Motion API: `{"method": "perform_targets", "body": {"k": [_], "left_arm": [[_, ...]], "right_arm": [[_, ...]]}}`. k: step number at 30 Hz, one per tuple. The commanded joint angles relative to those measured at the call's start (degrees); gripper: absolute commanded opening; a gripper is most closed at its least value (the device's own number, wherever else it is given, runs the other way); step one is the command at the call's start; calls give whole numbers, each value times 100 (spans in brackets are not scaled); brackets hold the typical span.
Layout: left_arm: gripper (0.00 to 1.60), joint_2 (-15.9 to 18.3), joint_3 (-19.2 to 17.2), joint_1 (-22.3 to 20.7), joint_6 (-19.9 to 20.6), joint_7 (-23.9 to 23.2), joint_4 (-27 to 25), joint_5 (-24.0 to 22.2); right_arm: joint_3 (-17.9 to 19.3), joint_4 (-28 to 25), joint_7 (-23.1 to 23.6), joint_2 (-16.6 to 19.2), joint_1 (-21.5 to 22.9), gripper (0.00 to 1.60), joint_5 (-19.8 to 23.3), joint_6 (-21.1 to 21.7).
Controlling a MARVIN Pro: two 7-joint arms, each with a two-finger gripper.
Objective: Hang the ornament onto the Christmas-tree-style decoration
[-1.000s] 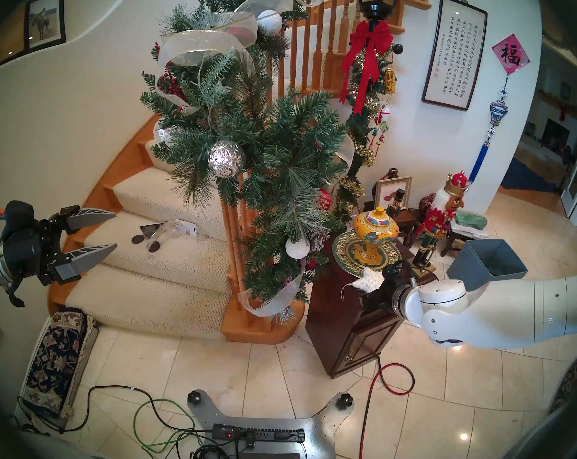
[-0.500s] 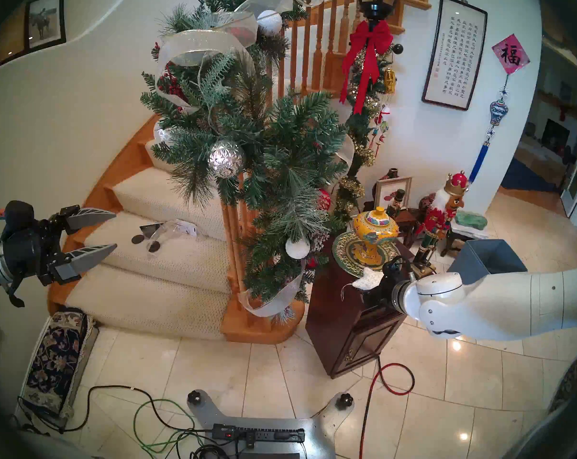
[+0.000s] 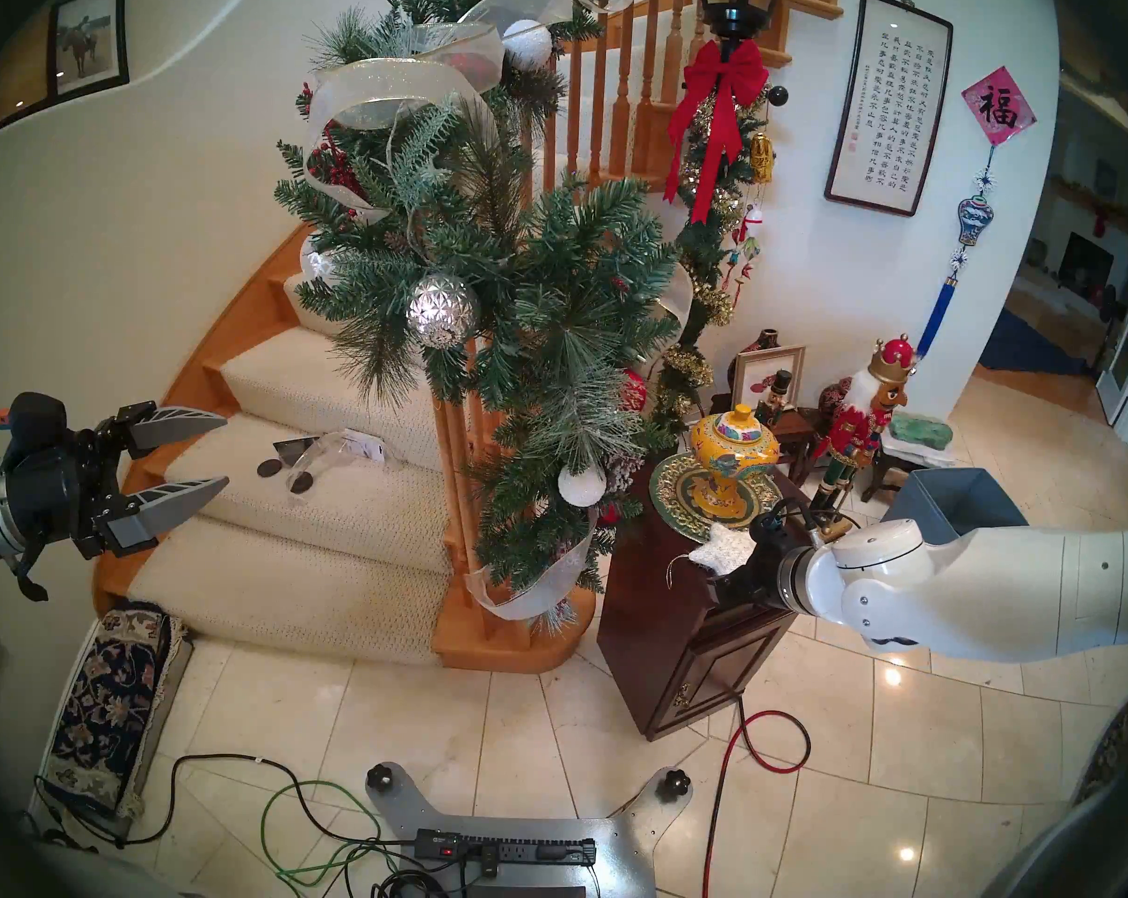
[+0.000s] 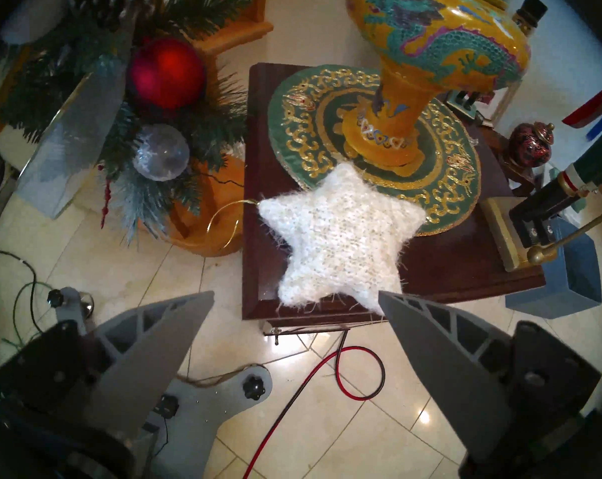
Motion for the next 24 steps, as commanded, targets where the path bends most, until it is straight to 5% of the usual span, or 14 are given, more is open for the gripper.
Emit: {"method": "perform_targets", "body": {"k": [1, 24], "left_arm": [[160, -10, -6, -3, -1, 0, -13, -9], [160, -10, -6, -3, -1, 0, -13, -9]], "right_arm": [[-15, 32, 291, 413, 387, 160, -357, 434], [191, 539, 1104, 52, 615, 160, -734, 1188]]}}
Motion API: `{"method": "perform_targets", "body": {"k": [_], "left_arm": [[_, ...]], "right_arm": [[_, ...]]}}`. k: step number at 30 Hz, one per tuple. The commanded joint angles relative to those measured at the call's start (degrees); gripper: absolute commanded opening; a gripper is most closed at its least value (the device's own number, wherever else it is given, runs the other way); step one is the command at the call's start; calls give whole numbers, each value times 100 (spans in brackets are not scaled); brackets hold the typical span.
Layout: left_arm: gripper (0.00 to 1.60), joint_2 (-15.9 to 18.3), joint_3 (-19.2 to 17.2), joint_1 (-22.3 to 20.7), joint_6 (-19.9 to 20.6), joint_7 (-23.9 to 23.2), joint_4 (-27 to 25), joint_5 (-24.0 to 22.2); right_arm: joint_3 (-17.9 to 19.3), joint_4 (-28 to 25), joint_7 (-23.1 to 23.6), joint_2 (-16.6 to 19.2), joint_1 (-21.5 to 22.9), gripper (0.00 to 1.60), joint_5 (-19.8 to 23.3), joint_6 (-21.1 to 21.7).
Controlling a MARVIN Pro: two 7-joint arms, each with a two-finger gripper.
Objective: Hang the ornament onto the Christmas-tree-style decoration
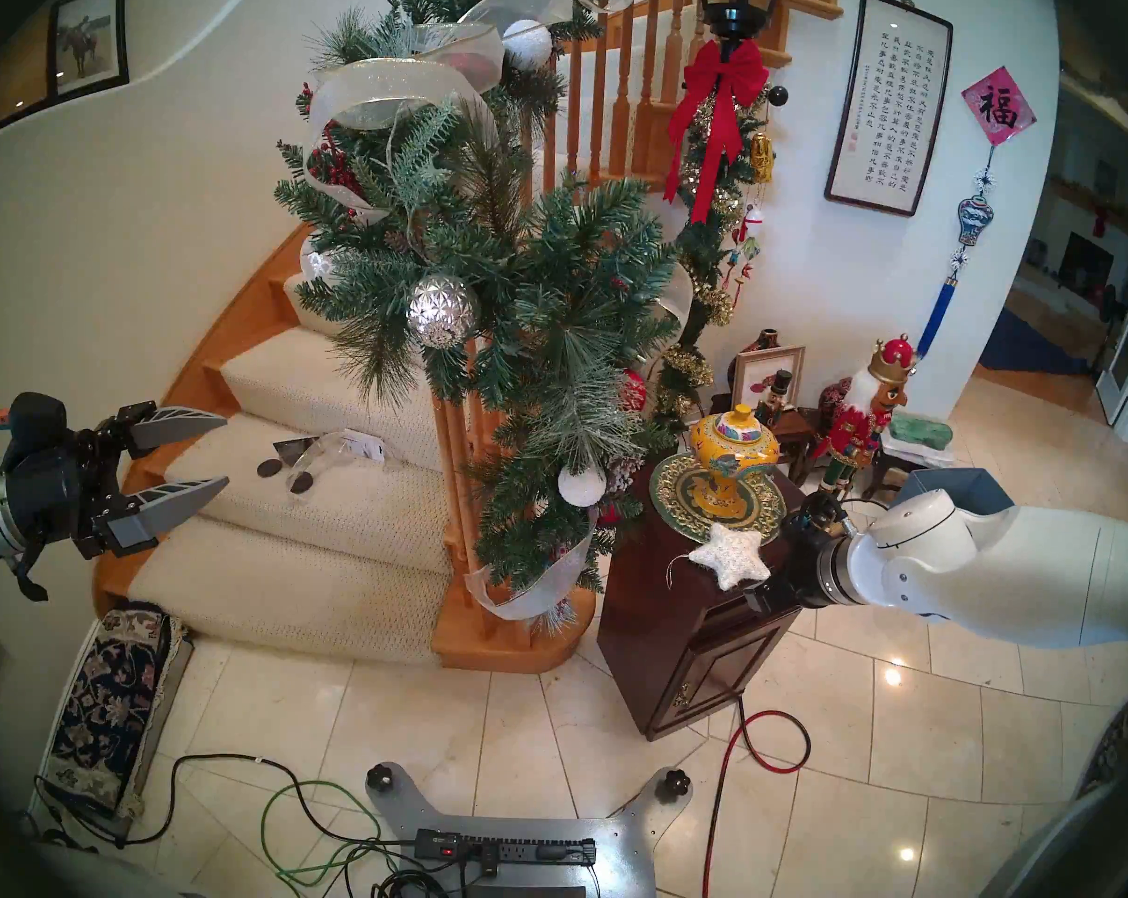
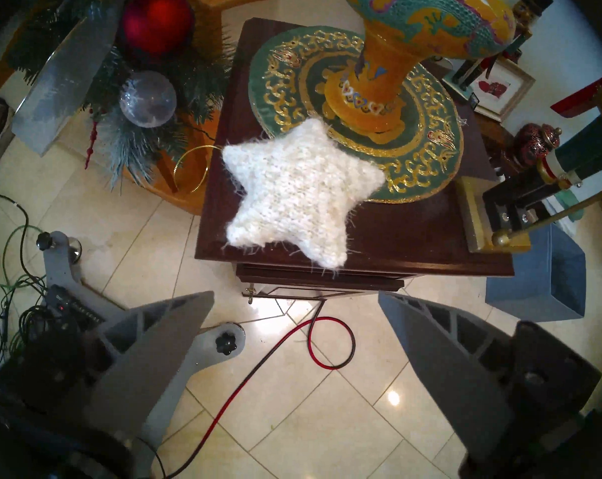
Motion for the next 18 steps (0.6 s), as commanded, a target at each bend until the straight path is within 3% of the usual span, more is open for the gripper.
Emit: {"method": "perform_targets", "body": {"k": [1, 18], "left_arm": [[160, -10, -6, -3, -1, 0, -14, -9], [160, -10, -6, -3, 0, 0, -14, -9]], "right_arm": [[139, 145, 225, -272, 154, 160, -61, 119], [202, 800, 440, -1136, -28, 160, 149, 223]]}}
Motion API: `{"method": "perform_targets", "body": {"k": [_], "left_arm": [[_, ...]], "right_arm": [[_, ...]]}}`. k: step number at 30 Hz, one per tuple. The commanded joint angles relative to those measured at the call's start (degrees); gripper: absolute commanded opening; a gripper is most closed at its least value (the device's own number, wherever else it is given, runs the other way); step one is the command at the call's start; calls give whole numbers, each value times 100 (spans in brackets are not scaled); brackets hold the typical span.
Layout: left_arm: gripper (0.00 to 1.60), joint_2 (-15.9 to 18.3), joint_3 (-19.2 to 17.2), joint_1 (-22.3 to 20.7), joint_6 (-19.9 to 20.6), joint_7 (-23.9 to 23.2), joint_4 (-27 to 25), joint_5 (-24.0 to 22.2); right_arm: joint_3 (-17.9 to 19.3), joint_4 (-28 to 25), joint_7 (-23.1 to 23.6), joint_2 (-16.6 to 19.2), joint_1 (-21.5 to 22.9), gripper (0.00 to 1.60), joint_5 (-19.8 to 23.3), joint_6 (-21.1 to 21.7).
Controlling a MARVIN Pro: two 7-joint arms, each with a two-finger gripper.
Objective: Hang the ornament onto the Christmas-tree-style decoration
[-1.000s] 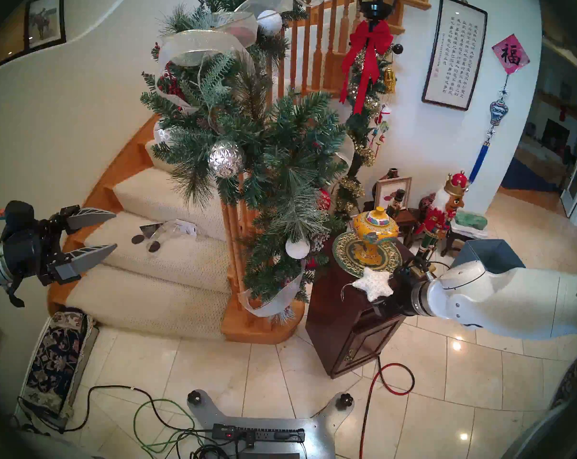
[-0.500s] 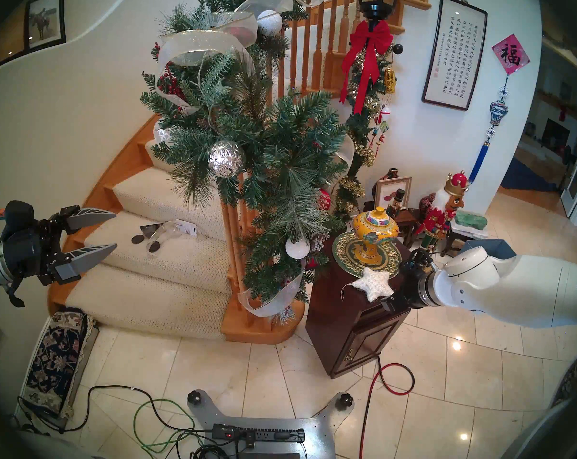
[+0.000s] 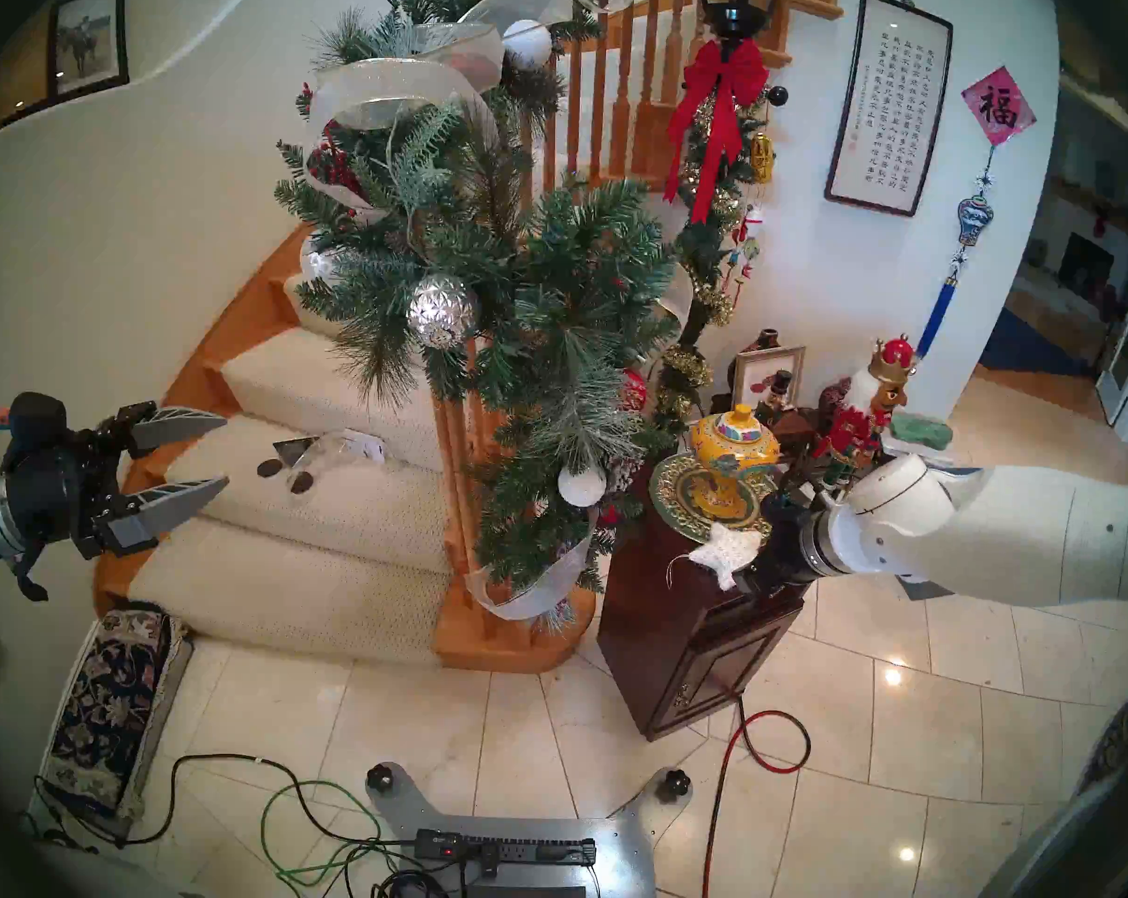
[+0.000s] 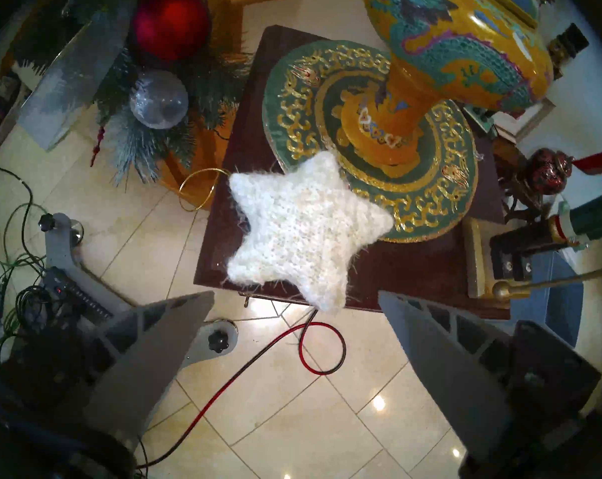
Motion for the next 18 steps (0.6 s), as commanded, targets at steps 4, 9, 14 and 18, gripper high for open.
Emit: {"method": "perform_targets", "body": {"k": [4, 9, 14, 18], "left_arm": [[160, -10, -7, -3, 0, 0, -14, -9], [160, -10, -7, -3, 0, 0, -14, -9], [160, -11, -7, -3, 0, 0, -14, -9], [160, -11, -7, -3, 0, 0, -14, -9]], "right_arm": [[79, 336, 15, -462, -42, 160, 152, 113], [56, 408, 74, -533, -22, 160, 139, 202], [30, 464, 150, -571, 13, 160, 103, 295], [25, 497, 183, -575, 29, 160, 112, 367]]}}
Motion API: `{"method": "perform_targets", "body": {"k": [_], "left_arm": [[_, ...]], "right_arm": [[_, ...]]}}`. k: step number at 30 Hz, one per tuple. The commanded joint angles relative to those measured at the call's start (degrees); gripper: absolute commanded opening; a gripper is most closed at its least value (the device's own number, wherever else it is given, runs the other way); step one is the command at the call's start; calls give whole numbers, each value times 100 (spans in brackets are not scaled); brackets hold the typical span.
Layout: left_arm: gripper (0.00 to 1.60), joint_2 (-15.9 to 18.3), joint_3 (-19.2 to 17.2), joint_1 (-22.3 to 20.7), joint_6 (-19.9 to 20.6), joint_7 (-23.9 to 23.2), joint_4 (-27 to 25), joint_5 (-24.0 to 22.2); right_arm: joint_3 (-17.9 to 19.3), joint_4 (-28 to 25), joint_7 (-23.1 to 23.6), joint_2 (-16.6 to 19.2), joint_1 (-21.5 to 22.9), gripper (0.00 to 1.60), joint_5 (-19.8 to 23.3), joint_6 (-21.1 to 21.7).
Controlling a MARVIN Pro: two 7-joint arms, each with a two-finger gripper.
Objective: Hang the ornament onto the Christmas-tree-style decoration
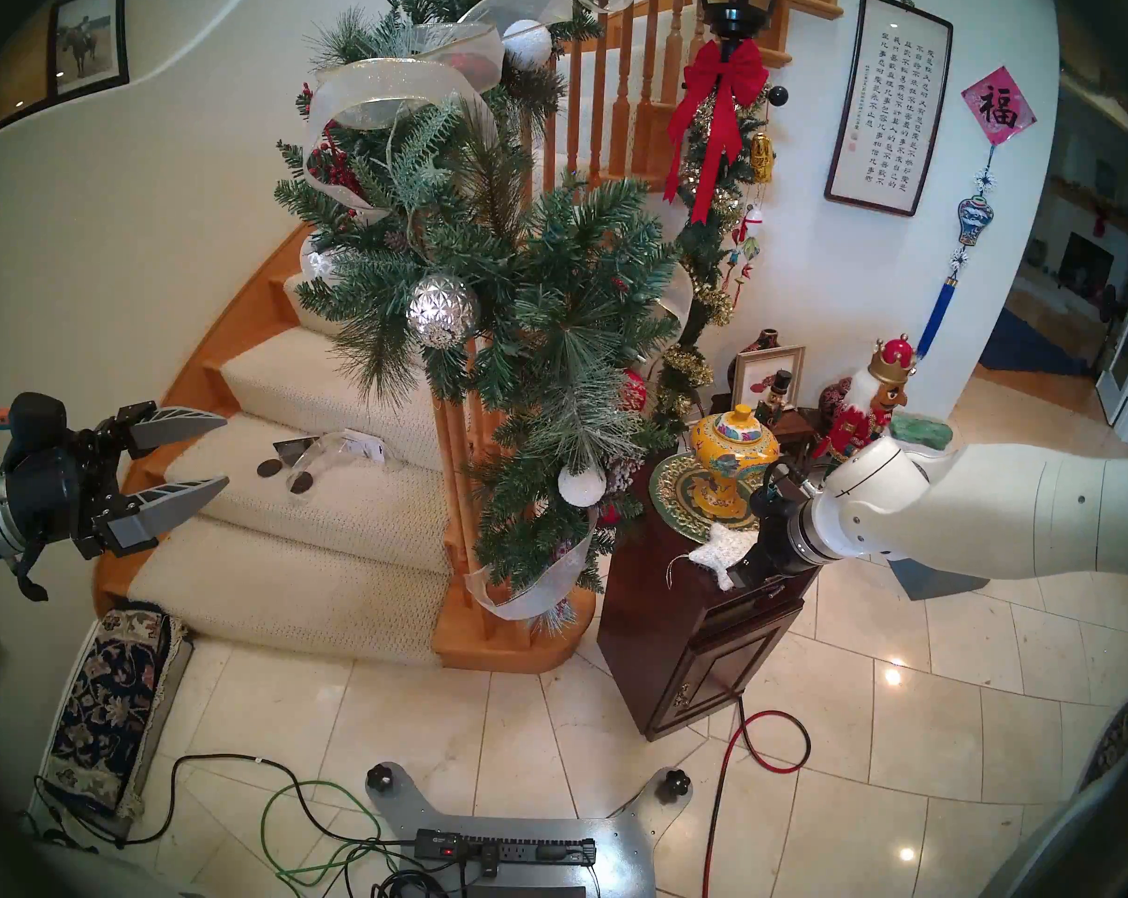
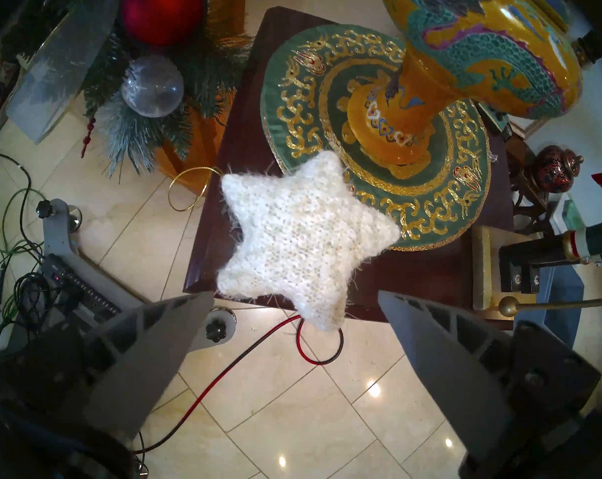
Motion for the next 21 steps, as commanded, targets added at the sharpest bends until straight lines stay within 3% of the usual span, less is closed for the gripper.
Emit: {"method": "perform_targets", "body": {"k": [1, 10, 21], "left_arm": [[160, -11, -7, -3, 0, 0, -14, -9], [160, -11, -7, -3, 0, 0, -14, -9], [160, -11, -7, -3, 0, 0, -14, -9]], "right_arm": [[29, 69, 46, -73, 94, 160, -57, 117], [31, 143, 331, -117, 82, 160, -115, 172], [100, 229, 364, -240, -54, 160, 42, 65]]}}
